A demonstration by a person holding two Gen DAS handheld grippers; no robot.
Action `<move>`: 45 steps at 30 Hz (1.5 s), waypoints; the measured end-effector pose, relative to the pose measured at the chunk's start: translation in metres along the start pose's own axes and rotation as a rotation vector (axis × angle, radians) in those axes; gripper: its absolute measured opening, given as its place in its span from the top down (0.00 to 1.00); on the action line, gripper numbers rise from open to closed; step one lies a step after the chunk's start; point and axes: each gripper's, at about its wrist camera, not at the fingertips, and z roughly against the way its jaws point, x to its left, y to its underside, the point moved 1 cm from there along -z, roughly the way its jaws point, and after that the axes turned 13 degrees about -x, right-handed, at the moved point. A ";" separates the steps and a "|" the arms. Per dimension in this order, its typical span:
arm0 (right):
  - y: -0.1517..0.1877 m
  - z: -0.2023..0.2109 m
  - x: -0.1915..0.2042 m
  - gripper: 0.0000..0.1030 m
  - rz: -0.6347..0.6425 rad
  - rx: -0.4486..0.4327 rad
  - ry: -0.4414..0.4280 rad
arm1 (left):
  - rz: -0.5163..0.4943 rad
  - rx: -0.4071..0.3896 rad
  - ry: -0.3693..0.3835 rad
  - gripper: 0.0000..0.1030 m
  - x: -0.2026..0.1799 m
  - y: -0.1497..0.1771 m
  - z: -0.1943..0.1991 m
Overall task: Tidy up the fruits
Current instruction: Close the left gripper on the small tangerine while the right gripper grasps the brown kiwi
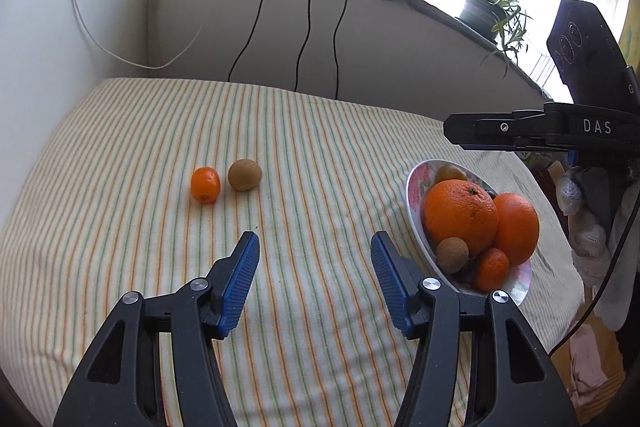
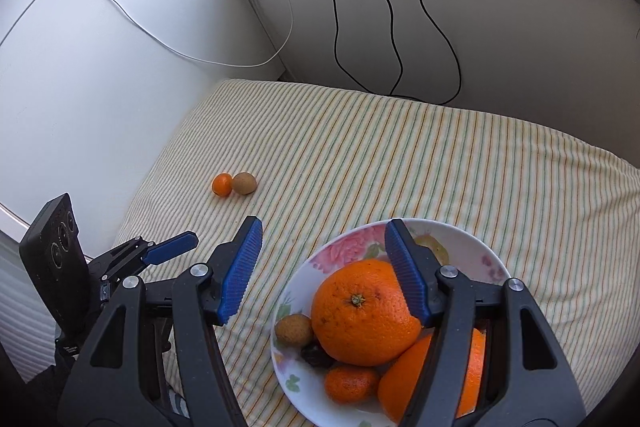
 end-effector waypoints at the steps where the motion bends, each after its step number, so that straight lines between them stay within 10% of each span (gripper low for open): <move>1: -0.001 -0.003 0.003 0.35 0.000 0.005 -0.008 | 0.004 0.000 -0.008 0.44 0.005 0.000 0.000; 45: -0.003 -0.165 0.082 0.67 -0.070 0.245 -0.056 | -0.001 0.074 -0.045 0.72 0.071 -0.020 -0.058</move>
